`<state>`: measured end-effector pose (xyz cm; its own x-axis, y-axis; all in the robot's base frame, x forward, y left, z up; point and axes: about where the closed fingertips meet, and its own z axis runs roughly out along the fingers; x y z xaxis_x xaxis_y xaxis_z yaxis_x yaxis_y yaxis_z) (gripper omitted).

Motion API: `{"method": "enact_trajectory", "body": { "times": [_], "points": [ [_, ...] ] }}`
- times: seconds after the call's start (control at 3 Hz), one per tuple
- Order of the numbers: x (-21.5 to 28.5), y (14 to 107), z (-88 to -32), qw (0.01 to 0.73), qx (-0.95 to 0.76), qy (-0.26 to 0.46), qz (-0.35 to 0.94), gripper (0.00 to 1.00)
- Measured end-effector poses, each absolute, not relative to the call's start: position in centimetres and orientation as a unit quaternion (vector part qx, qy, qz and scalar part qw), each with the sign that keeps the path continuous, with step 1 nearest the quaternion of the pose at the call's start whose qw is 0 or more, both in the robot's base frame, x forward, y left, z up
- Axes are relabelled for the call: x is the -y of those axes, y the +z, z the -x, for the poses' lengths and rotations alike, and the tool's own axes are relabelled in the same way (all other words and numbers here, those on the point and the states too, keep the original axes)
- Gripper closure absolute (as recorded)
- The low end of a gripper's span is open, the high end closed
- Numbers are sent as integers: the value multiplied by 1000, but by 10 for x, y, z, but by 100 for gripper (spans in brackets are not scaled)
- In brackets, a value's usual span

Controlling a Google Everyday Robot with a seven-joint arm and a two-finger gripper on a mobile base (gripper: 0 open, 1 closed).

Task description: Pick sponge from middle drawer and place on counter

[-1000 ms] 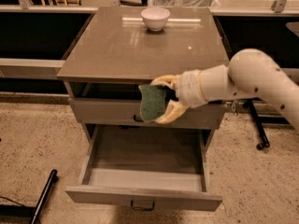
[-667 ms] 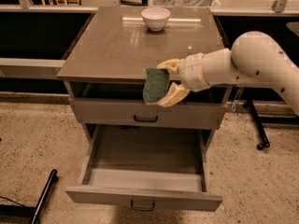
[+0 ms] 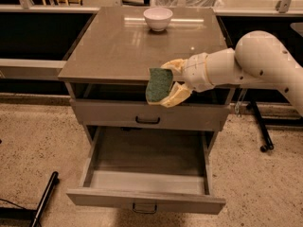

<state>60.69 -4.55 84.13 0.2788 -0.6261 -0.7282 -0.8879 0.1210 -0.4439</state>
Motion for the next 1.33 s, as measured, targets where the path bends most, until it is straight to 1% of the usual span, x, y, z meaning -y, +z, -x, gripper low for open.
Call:
{"method": "enact_trajectory", "body": {
  "times": [0.33,0.67,1.33],
  "points": [
    [44,839,-626,453,-609,136,637,100],
    [48,842,-658,442,-636,122,621,100],
    [85,838,-727,467,-718,141,497,100]
  ]
}}
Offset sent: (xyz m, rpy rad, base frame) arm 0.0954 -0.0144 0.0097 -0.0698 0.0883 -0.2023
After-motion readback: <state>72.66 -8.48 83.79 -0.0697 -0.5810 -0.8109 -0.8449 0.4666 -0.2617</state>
